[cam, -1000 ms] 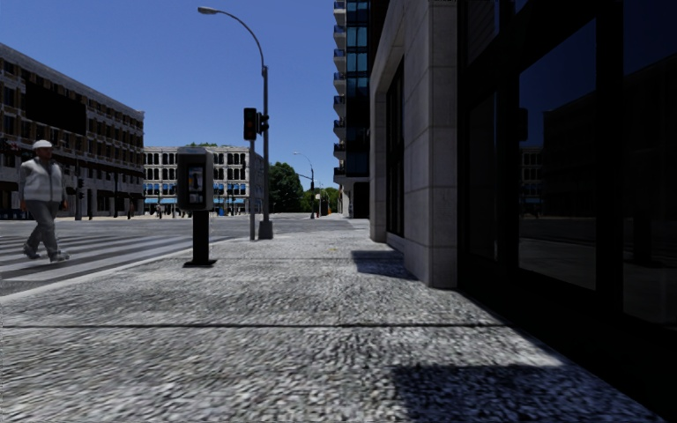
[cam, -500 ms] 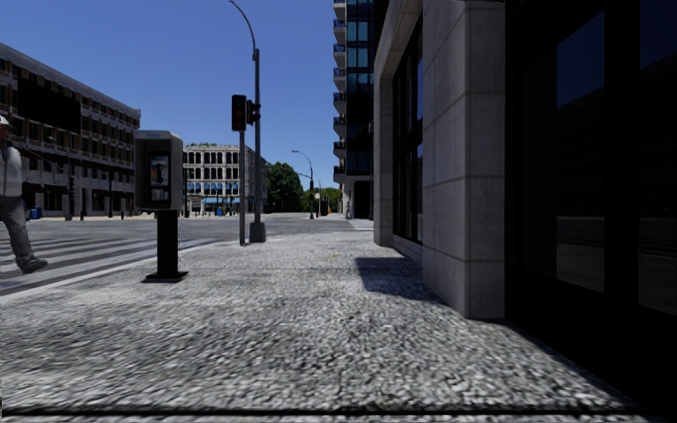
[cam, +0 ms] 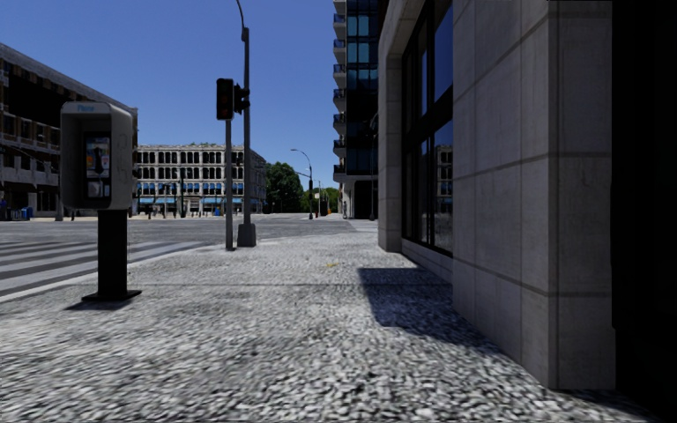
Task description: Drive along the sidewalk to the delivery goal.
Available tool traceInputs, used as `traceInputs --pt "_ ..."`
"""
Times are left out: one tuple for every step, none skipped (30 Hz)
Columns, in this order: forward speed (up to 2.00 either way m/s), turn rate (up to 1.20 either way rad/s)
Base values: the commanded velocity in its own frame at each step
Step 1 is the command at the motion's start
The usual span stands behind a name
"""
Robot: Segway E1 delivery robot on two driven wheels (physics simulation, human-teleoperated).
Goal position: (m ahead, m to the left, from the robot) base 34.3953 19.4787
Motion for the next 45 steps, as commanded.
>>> traceInputs --pt "2.0 0.0" --pt "2.0 0.0" --pt "2.0 0.0" --pt "2.0 0.0" --pt "2.0 0.0" --pt "2.0 0.0" --pt "2.0 0.0" --pt "2.0 0.0" --pt "2.0 0.0" --pt "2.0 0.0" --pt "2.0 0.0" --pt "2.0 0.0" --pt "2.0 0.0" --pt "2.0 0.0" --pt "2.0 0.0" --pt "2.0 0.0" --pt "2.0 0.0" --pt "2.0 0.0" --pt "2.0 0.0" --pt "2.0 0.0" --pt "2.0 0.0" --pt "2.0 0.0" --pt "2.0 0.0" --pt "2.0 0.0" --pt "2.0 0.0" --pt "2.0 0.0" --pt "2.0 0.0" --pt "2.0 0.0" --pt "2.0 0.0" --pt "2.0 0.0" --pt "2.0 0.0" --pt "2.0 0.0" --pt "2.0 0.0" --pt "2.0 0.0" --pt "2.0 0.0" --pt "2.0 0.0" --pt "2.0 0.0" --pt "2.0 0.0" --pt "2.0 0.0" --pt "2.0 0.0" --pt "2.0 0.0" --pt "2.0 0.0" --pt "2.0 0.0" --pt "2.0 0.0" --pt "2.0 0.0"
